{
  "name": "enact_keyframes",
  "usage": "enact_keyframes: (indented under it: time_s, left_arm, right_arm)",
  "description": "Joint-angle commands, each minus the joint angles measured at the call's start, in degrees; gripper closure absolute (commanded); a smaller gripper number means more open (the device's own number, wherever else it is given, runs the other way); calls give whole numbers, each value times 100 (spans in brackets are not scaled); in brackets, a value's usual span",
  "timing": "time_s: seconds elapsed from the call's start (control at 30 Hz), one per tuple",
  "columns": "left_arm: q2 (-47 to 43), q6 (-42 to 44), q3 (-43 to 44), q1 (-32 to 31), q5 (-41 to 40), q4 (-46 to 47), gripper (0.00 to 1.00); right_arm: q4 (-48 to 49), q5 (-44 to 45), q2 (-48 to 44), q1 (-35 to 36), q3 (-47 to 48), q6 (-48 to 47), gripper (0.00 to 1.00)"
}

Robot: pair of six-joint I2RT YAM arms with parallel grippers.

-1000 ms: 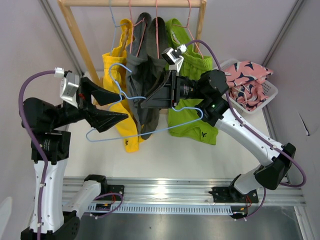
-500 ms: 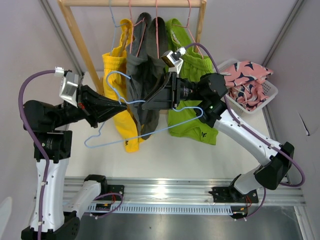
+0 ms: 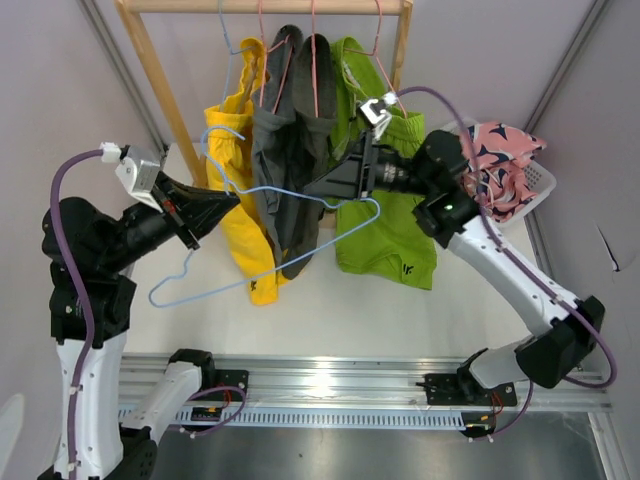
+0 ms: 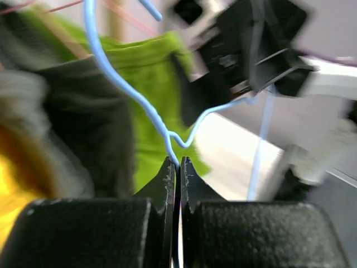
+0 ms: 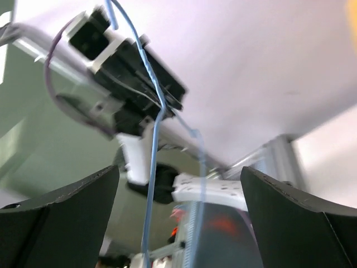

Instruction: Remove the shorts from the hanger

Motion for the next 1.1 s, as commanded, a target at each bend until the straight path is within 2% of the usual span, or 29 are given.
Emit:
enact_keyframes:
  time_s: [0.0,0.07,0.1,0.2,0.33,0.53,0.83,1.07]
  left_arm:
    - [-108,908,384,102,-2867,-555,100]
    - [-143,909,437,102,-3698,-565,100]
    - [-169,944,516,102,-3904,-573,100]
    - [-161,979,910,102,-4764,-582,100]
    - [40,1102,1465,102,-5566,-626,100]
    - [551,1068,2055,102,-6224,-626,100]
    - [1938,1243,2600,102,-6113,-600,100]
    - [3353,1112,3731,110,-5980,-1039,100]
  right_arm:
    - [-1910,93,-973,-695,182,-1428,1]
    - [-2802,515,-1490,-1117,278,-2034,0]
    - [-3476,673,-1659,-1563,296,-2585,1]
    - [-4428,1507,-2300,-2389,331,-3431,1]
    - [-4845,1861,-2811,-2657,130,-3856,1]
    - [-4696,1580,-3277,-2657,-573,-3751,1]
    - [-4836,1492,-3532,-2666,-1136,-3874,1]
    - [-5039,1589,-3567,-2666,-1338,-4094,1]
